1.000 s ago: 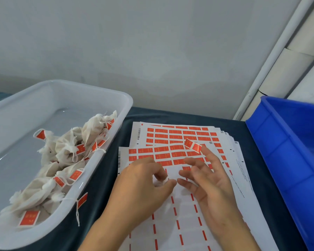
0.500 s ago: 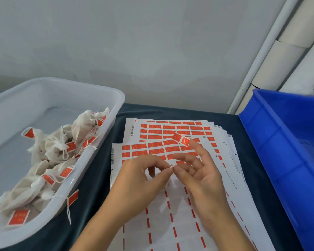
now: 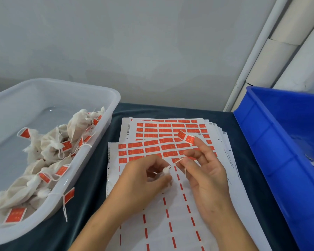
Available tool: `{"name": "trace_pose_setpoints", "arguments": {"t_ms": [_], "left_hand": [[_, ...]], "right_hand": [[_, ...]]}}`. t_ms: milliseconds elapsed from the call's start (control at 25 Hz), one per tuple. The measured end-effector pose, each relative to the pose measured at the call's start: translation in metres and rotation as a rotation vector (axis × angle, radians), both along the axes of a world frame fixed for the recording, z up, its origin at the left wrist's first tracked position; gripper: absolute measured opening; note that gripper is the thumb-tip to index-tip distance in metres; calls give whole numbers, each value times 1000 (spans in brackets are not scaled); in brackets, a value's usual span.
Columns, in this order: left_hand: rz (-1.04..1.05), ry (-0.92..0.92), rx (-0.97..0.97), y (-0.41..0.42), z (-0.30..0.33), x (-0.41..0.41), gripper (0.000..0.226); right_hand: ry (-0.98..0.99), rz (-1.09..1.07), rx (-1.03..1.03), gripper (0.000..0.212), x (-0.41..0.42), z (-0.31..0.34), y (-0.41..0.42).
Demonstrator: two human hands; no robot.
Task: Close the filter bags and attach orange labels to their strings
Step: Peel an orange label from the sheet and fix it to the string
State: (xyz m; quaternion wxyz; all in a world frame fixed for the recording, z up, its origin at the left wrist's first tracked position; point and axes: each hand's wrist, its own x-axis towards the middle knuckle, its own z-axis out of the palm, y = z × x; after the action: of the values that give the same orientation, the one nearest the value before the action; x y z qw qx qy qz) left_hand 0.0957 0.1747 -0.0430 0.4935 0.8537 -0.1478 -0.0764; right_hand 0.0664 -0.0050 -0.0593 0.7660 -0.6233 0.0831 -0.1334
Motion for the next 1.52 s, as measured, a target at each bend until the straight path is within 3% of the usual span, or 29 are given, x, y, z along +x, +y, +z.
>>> {"name": "trace_pose_setpoints", "arguments": {"t_ms": [240, 400, 600, 840, 1040, 1360, 1520], "left_hand": [[-25, 155, -204, 6, 4, 3, 11], [-19, 115, -223, 3, 3, 1, 3], [-32, -19, -123, -6, 1, -4, 12], [-19, 52, -139, -5, 5, -2, 17], [-47, 158, -289, 0, 11, -2, 15], [86, 297, -451, -2, 18, 0, 18], [144, 321, -506, -7, 17, -1, 20]], "right_hand": [[14, 2, 34, 61, 0, 2, -4], [23, 68, 19, 60, 0, 1, 0], [27, 77, -45, 56, 0, 1, -1], [13, 21, -69, 58, -1, 2, 0], [1, -50, -51, 59, 0, 3, -1], [-63, -193, 37, 33, -8, 17, -1], [-16, -108, 50, 33, -13, 19, 8]]}}
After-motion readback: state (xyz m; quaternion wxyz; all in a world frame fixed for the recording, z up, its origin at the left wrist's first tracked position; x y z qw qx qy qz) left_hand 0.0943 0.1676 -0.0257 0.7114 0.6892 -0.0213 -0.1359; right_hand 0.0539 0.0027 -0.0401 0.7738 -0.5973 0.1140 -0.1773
